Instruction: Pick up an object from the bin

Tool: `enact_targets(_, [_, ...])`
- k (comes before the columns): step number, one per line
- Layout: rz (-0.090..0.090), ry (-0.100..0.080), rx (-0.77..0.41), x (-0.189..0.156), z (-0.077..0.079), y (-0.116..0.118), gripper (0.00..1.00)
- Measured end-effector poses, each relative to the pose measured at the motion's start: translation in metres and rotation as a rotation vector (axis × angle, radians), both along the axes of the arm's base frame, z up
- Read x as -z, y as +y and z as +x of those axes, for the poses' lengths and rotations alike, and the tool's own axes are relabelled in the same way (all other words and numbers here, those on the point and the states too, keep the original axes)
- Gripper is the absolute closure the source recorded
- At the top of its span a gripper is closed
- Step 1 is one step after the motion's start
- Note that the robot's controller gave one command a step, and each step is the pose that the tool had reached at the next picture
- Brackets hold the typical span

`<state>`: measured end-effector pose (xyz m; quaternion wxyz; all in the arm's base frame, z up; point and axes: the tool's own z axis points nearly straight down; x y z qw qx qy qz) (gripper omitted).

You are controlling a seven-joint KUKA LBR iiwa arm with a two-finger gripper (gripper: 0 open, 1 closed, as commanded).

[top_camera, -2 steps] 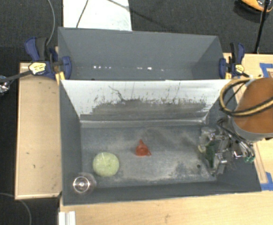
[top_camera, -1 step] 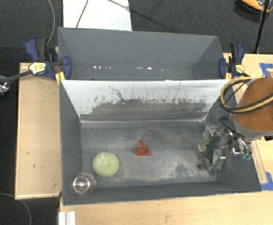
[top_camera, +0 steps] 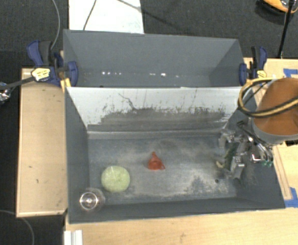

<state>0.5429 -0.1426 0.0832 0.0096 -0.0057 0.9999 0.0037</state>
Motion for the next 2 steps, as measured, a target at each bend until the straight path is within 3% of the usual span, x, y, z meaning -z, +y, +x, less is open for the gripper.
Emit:
enact_targets(1, [-0.01,-0.001,-0.135,0.005,-0.02,-0.006,0.0])
enact_targets(2, [-0.009,-0.003,-0.182,0.008,-0.031,-0.005,0.0])
